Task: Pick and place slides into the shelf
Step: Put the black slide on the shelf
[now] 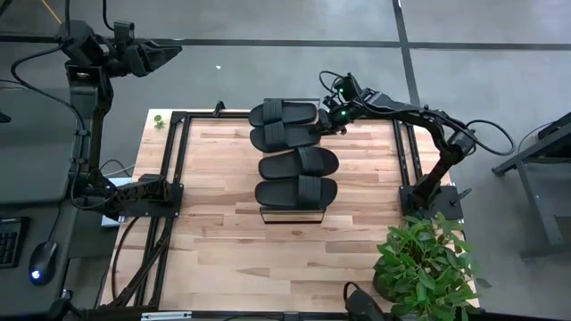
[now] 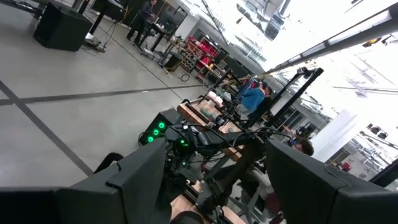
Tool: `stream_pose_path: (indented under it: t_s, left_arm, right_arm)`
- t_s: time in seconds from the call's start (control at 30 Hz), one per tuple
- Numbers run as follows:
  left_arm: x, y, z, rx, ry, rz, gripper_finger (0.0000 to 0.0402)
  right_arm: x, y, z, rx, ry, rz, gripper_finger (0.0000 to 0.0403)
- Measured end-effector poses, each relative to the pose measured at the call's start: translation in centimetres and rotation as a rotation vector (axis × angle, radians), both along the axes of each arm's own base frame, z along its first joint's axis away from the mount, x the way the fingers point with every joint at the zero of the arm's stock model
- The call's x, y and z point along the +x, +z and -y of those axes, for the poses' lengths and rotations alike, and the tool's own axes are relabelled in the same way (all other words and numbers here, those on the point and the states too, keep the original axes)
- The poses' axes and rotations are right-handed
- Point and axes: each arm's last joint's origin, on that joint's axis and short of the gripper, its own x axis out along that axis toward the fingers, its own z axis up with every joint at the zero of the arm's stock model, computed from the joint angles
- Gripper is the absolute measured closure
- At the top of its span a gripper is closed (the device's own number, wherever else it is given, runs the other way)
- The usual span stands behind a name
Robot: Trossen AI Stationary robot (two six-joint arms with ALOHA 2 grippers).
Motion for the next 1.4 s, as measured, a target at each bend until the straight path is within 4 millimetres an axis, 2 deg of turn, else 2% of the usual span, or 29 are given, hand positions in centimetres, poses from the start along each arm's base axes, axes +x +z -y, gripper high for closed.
stream_pose_path:
  t_s: [0.33, 1.1, 1.4]
  left_arm:
    - [0.0, 0.0, 0.0, 0.001, -0.008, -0.002, 0.0140]
    - [0.0, -0.9, 0.0, -0.039, -0.007, -0.024, 0.0140]
    - [0.0, -0.9, 0.0, -0.039, -0.006, -0.024, 0.0140]
  right_arm:
    - [0.1, 0.2, 0.1, 0.019, -0.014, 0.011, 0.0183]
    - [1.2, 2.3, 1.8, -0.077, -0.205, 0.177, 0.0182]
    - [2.1, 4.1, 2.0, -0.129, -0.234, 0.339, 0.0182]
